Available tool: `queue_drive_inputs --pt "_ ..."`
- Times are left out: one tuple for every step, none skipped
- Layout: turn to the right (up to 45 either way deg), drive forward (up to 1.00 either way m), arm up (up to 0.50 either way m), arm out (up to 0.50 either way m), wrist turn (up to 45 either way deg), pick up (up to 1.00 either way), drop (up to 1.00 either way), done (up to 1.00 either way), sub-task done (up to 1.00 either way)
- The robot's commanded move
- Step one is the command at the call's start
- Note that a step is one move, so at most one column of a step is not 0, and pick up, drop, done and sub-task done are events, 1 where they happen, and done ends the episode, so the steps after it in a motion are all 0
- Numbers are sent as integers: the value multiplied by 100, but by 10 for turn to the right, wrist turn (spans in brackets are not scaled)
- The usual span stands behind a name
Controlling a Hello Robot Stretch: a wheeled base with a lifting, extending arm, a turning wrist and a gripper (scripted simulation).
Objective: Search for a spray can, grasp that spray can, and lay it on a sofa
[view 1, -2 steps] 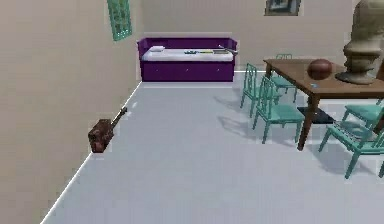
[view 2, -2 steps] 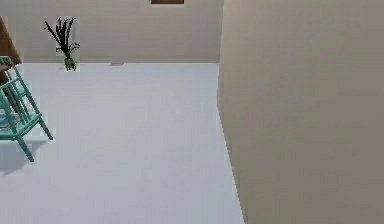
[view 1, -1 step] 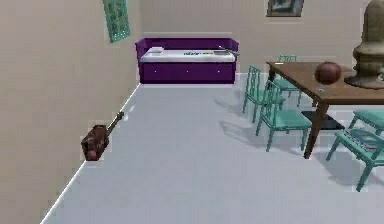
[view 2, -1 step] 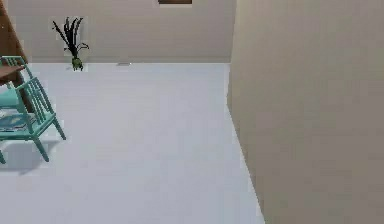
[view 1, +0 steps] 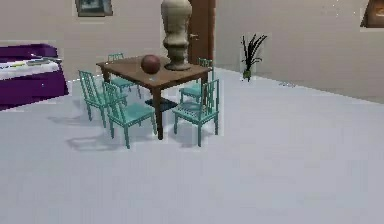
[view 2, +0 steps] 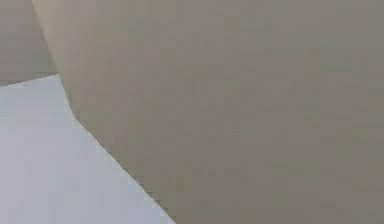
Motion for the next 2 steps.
queue_drive_inputs --pt "420 0 0 0 0 0 0 0 0" --pt "0 100 0 0 0 0 0 0 0"
